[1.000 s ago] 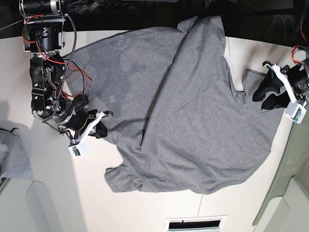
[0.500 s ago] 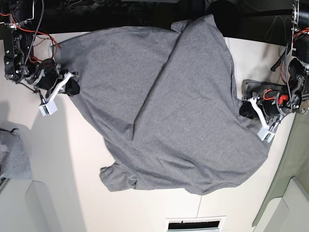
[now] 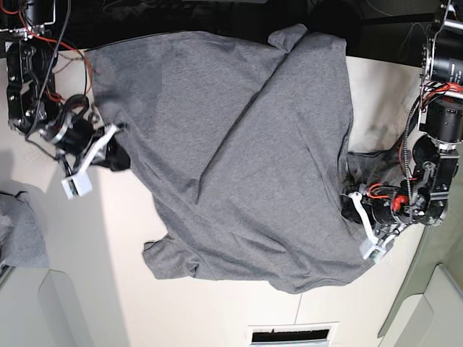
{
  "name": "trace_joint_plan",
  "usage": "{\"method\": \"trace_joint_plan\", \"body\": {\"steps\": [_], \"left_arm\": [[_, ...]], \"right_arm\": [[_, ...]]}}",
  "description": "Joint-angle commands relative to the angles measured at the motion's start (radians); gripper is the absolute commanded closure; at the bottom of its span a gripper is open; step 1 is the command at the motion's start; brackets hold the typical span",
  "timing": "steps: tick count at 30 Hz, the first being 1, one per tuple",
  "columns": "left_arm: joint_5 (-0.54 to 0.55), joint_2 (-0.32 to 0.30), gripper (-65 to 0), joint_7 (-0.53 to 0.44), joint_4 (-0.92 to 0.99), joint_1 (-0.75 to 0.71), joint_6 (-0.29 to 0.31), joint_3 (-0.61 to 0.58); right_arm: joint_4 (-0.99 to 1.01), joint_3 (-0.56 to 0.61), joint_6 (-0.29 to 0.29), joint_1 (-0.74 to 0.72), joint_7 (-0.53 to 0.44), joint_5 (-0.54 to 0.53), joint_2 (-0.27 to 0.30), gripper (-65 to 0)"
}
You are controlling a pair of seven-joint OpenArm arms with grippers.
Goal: Layout the t-shirt on the table in an organized manner, then fold the t-shirt properly
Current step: 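Move the left gripper to the shirt's side and grasp the fabric, then lift the shirt with both grippers and shake it out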
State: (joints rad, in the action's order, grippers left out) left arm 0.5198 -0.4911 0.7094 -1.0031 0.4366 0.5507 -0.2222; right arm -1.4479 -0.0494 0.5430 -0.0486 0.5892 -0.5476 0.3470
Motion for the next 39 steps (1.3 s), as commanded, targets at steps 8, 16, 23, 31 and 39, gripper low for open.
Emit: {"method": "trace_joint_plan", "body": {"steps": [8, 16, 23, 31, 39], "left_arm": [[0.302, -0.032, -17.4, 0.15, -0.32, -0.101, 0.146, 0.005], [0.332, 0.036, -17.3, 0.153, -0.602, -0.394, 0.147, 0.004], [0.114, 0.127, -17.4, 0.129, -0.567, -0.544, 0.147, 0.0], [-0.098, 0.037, -17.4, 0.014, -0.369, -0.472, 0.017, 0.0], [-0.099, 0.018, -17.4, -0.034, -0.226, -0.303, 0.018, 0.0]], "right_arm": [[0.134, -0.003, 0.003, -0.306, -0.129, 0.215, -0.182, 0.0], [0.705, 0.065, -0.026, -0.539, -0.363, 0.48, -0.284, 0.0], [0.898, 0.163, -0.075, -0.541, -0.465, 0.635, -0.265, 0.0], [0.882, 0.174, 0.024, -0.509, -0.438, 0.493, -0.134, 0.0], [0.583, 0.174, 0.023, -0.259, -0.244, 0.25, -0.059, 0.0]]}}
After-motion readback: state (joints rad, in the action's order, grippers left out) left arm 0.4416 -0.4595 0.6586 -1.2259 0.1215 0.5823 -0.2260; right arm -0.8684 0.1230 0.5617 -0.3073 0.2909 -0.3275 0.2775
